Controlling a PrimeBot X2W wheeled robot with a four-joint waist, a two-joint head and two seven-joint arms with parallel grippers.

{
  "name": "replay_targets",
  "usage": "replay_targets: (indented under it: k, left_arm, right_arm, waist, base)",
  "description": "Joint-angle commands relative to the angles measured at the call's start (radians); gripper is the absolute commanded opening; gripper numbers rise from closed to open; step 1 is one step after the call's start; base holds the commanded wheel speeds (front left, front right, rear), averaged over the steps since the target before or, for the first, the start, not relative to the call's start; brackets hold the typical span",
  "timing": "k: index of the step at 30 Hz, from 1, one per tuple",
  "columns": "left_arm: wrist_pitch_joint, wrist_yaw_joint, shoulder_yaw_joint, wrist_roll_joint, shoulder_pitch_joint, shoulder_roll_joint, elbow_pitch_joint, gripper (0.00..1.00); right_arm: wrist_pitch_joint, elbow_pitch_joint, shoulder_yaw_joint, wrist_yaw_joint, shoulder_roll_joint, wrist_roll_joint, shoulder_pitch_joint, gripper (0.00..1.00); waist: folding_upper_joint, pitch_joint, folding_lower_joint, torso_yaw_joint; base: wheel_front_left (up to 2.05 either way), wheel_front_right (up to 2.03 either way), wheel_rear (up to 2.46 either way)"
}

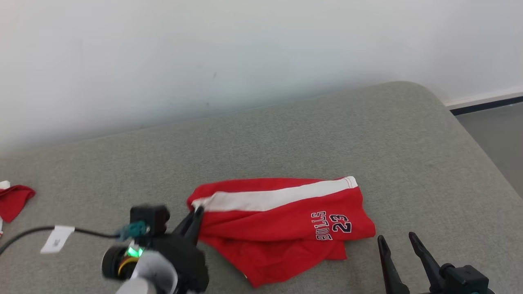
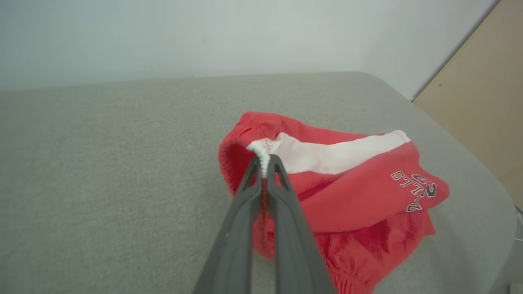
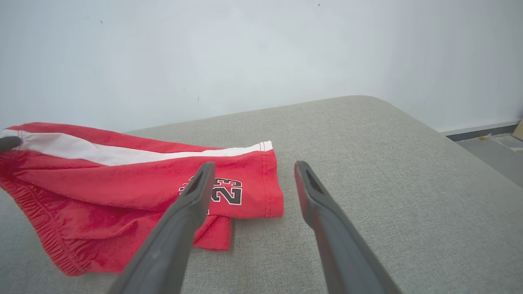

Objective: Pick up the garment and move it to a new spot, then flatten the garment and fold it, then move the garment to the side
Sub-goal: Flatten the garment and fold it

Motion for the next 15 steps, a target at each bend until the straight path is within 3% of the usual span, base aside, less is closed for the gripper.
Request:
replay_targets:
  k: [1,5,6,7,8,15]
  left_arm:
    - [-0.005,0.006,0.006,-0.014,0.028,0.010,0.007,0.00]
    - [-0.019,0.014,0.015,-0.021,0.075,0.023,0.035,0.00]
    - [-0.026,0.018,0.017,-0.018,0.083,0.026,0.045,0.05]
    - [-0.029,0.022,0.019,-0.018,0.091,0.026,0.054,0.93]
    - [-0.030,0.027,0.022,-0.025,0.098,0.022,0.064,1.00]
    - [-0.067,0.054,0.082,-0.090,0.153,0.005,0.063,1.00]
  right_arm:
    - [-0.001,-0.005,-0.001,-0.002,0.000,-0.010,0.001,1.00]
    - [0.004,-0.006,0.003,-0.002,0.000,-0.011,-0.007,1.00]
    - [0.006,-0.007,0.005,-0.002,0.000,-0.010,-0.009,1.00]
    - [0.006,-0.007,0.008,-0.002,0.000,-0.011,-0.010,1.00]
    - [0.008,-0.007,0.010,-0.002,0.000,-0.012,-0.010,1.00]
    - [0.052,-0.024,0.008,-0.002,0.000,0.008,-0.011,1.00]
  waist:
    - [0.0000,0.003,0.0000,0.012]
    - [0.0000,0.006,0.0000,0.022]
    - [0.0000,0.007,0.0000,0.024]
    - [0.0000,0.007,0.0000,0.025]
    - [0.0000,0.006,0.0000,0.027]
    - [0.0000,0.000,0.0000,0.037]
  base:
    - [0.00,0.00,0.00]
    - [0.00,0.00,0.00]
    - [0.00,0.00,0.00]
    - [0.00,0.00,0.00]
    - [0.00,0.00,0.00]
    - [0.00,0.00,0.00]
